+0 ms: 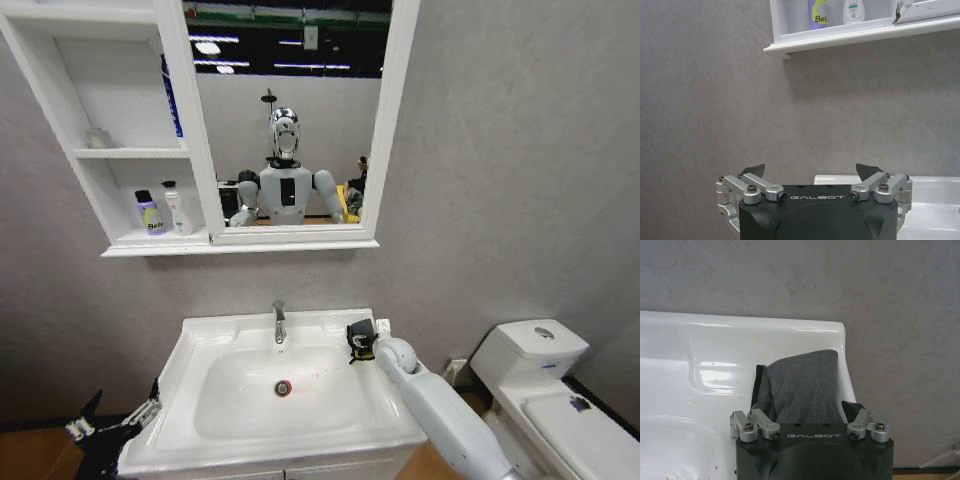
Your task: Move facial cleanser and shampoo from washbasin to cabinet, then wipe washbasin with towel.
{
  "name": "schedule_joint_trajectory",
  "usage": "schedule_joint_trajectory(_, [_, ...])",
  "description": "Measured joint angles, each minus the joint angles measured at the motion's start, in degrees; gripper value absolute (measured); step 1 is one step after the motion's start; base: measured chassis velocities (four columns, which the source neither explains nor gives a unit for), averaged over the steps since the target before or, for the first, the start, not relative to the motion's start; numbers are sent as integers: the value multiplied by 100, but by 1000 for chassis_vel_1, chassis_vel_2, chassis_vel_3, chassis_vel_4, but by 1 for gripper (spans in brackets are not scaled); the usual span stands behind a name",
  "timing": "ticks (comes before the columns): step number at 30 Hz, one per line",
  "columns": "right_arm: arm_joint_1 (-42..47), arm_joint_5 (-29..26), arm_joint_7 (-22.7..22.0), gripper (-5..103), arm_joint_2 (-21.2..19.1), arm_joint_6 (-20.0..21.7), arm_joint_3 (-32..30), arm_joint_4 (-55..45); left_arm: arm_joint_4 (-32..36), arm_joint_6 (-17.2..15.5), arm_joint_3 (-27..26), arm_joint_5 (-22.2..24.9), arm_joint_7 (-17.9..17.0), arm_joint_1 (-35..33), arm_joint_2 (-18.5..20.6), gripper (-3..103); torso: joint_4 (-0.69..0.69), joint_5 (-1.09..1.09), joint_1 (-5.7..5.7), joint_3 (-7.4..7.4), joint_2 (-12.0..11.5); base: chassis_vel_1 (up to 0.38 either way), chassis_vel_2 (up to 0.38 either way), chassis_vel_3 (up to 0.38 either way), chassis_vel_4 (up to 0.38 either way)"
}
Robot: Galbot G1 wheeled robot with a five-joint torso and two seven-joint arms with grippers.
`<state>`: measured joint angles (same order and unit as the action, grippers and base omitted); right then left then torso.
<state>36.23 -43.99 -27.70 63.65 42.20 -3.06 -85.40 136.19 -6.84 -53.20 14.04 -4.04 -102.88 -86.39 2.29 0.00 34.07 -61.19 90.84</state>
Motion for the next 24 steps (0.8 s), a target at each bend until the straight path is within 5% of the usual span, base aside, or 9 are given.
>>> schedule_joint_trajectory(8, [4, 89, 93, 81, 26, -4, -33, 85, 0, 0, 0, 0, 0, 0, 0, 100, 0, 0, 0, 0, 0, 0, 0, 0, 0])
schedule_joint_trajectory(13, [6, 151, 151, 72, 67, -6, -55, 164, 0, 0, 0, 0, 0, 0, 0, 100, 0, 0, 0, 0, 0, 0, 0, 0, 0])
schedule_joint_trajectory(14, [6, 188, 180, 61, 80, -6, -63, 190, 0, 0, 0, 0, 1, 0, 0, 100, 0, 0, 0, 0, 0, 0, 0, 0, 0])
schedule_joint_trajectory(16, [6, 207, 192, 61, 90, -6, -69, 209, 0, 0, 0, 0, 0, 0, 0, 100, 0, 0, 0, 0, 0, 0, 0, 0, 0])
schedule_joint_trajectory(17, [6, 221, 202, 50, 97, -7, -73, 225, 0, 0, 0, 0, 0, 0, 0, 100, 0, 0, 0, 0, 0, 0, 0, 0, 0])
schedule_joint_trajectory(19, [5, 243, 218, 50, 107, -7, -79, 247, 0, 0, 0, 0, 0, 0, 0, 100, 0, 0, 0, 0, 0, 0, 0, 0, 0])
schedule_joint_trajectory(20, [5, 258, 230, 38, 113, -7, -85, 259, 0, 0, 0, 0, 0, 0, 0, 100, 0, 0, 0, 0, 0, 0, 0, 0, 0])
schedule_joint_trajectory(24, [19, 288, 259, 29, 128, -8, -118, 278, 0, 0, 0, 0, 0, 0, 0, 100, 0, 0, 0, 0, 0, 0, 0, 0, 0])
